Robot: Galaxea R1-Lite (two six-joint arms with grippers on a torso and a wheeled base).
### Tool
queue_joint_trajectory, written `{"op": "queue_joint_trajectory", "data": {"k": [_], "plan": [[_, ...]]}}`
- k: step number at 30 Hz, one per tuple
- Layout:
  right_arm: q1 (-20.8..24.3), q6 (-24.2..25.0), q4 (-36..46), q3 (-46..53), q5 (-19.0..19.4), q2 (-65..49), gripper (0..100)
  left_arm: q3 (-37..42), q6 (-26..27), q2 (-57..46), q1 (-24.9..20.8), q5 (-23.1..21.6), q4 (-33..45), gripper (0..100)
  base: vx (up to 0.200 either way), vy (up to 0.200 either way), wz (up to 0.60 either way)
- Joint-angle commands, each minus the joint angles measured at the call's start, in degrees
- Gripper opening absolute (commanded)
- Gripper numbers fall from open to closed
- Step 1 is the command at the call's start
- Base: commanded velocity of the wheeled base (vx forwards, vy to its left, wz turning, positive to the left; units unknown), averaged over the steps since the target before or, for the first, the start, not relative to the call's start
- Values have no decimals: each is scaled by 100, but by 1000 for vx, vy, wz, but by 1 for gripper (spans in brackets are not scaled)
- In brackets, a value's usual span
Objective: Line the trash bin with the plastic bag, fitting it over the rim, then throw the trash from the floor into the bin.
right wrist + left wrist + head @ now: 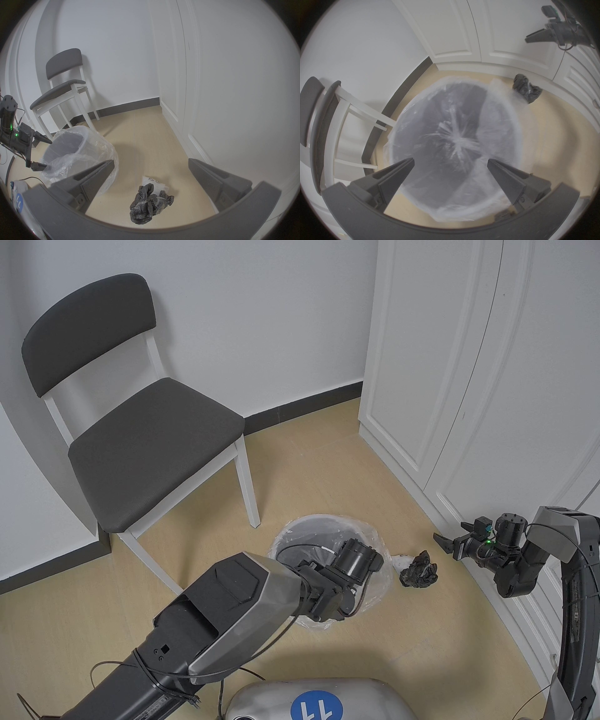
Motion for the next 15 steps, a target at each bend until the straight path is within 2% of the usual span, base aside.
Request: {"op": "queue_joint_trajectory", "data": {"k": [1, 4, 10, 13, 15], "plan": [[-51, -4, -1, -1, 59, 18, 100, 1, -185, -89, -291, 12, 6, 100, 0, 0, 0], [-60, -4, -1, 8, 67, 18, 100, 219, -299, -229, -335, 12, 6, 100, 0, 0, 0], [-69, -4, -1, -1, 138, 71, 100, 1423, -448, -704, -370, -23, -90, 100, 0, 0, 0], [-77, -4, -1, -1, 138, 80, 100, 1529, -484, -748, -362, -23, -90, 100, 0, 0, 0], [-77, -4, -1, 8, 138, 97, 100, 1933, -730, -915, -247, -23, -90, 100, 0, 0, 0]]}}
